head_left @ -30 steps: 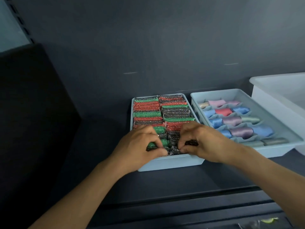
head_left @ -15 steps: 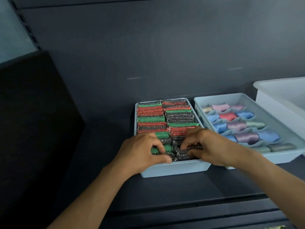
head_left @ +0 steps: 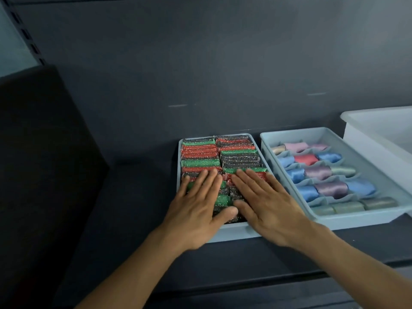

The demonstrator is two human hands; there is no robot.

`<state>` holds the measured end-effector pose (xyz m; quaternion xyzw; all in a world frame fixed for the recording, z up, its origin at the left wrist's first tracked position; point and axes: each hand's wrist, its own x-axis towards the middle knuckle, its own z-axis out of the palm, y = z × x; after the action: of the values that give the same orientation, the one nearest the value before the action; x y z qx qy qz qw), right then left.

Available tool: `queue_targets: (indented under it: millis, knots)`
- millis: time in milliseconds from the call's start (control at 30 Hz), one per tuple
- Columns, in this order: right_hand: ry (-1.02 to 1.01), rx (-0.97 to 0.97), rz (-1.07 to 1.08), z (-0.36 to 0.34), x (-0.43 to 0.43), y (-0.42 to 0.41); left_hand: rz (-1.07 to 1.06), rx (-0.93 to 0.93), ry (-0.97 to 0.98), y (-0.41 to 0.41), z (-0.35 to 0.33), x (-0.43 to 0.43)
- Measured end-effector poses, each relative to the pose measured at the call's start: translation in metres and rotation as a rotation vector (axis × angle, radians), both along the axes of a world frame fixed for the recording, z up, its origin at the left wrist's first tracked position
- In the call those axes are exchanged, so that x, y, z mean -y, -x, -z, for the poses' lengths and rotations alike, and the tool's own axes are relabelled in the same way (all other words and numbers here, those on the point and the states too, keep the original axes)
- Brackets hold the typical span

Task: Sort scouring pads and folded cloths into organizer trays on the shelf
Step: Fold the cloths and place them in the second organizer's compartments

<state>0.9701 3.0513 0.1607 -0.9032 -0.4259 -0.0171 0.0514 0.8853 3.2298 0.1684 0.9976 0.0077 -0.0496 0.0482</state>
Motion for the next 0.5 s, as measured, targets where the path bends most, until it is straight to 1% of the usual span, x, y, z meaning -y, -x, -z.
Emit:
queue_targets:
  millis: [33, 67, 100, 133, 167, 200, 233, 267, 300, 367, 500]
  knots:
    - [-0.011, -0.064, -0.028, -0.003, 0.002, -0.002, 0.011, -0.004, 0.037, -0.002, 0.0, -0.002]
    - [-0.028, -0.174, -0.036, -0.009, 0.006, -0.004, 0.009, -0.004, 0.102, -0.001, -0.001, -0.004]
    - [-0.094, -0.277, -0.022, -0.015, 0.012, -0.006, -0.025, 0.03, 0.199, 0.001, -0.001, -0.008]
    - [-0.214, -0.3, 0.018, -0.02, 0.019, -0.009, -0.096, 0.108, 0.305, 0.003, -0.002, -0.011]
    - [-0.325, -0.262, 0.103, -0.023, 0.027, -0.013, -0.205, 0.202, 0.399, 0.003, 0.0, -0.016]
    - [-0.368, -0.245, 0.225, -0.025, 0.036, -0.017, -0.332, 0.252, 0.491, 0.002, 0.002, -0.02]
    - [-0.333, -0.283, 0.345, -0.026, 0.042, -0.019, -0.441, 0.243, 0.602, 0.0, 0.003, -0.023]
    - [-0.255, -0.344, 0.438, -0.027, 0.045, -0.019, -0.5, 0.206, 0.711, -0.001, 0.005, -0.023]
    - [-0.192, -0.384, 0.488, -0.025, 0.046, -0.019, -0.509, 0.176, 0.78, -0.003, 0.008, -0.021]
    - [-0.174, -0.372, 0.487, -0.024, 0.042, -0.017, -0.466, 0.155, 0.818, -0.007, 0.011, -0.013]
    - [-0.193, -0.21, 0.429, -0.021, 0.039, -0.023, -0.46, 0.173, 0.814, -0.014, 0.011, -0.005]
